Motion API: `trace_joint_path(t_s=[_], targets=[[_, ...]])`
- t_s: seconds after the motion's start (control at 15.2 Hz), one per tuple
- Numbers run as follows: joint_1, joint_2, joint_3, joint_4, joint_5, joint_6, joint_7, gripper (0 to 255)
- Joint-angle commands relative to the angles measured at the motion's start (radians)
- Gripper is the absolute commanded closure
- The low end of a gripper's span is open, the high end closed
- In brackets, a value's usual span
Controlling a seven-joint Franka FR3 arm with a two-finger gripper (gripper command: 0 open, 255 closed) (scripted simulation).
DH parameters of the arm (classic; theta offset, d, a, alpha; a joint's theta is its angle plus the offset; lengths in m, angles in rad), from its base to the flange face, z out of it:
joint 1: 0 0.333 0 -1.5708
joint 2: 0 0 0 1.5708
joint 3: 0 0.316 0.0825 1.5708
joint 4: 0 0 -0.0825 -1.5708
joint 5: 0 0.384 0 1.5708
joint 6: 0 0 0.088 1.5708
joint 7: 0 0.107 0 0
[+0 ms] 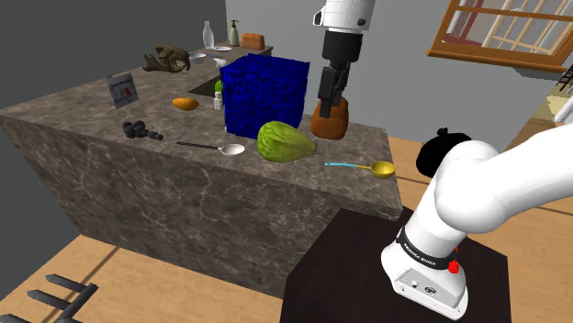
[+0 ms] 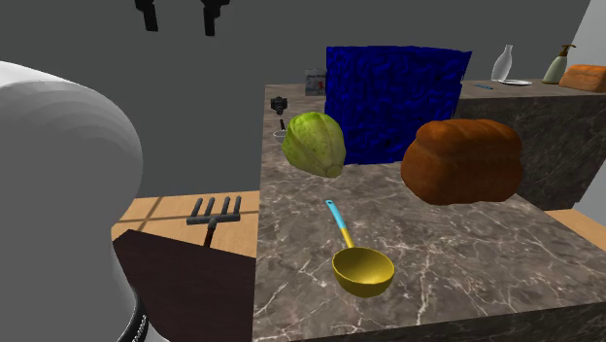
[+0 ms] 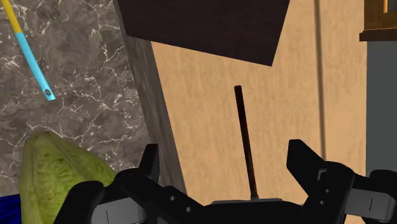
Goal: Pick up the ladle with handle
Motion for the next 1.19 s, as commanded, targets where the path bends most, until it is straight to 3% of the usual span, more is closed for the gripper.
trace_joint_path(t_s=[0.0, 0.59, 1.12], targets=[[0.000, 0.000, 0.000, 0.000, 0.000, 0.000, 0.000, 0], [-0.064, -0.050, -0.170, -0.220, -0.110, 0.133, -0.224, 0], [-0.146, 0.026, -0.344, -0.334, -0.234, 0.293, -0.431, 0]])
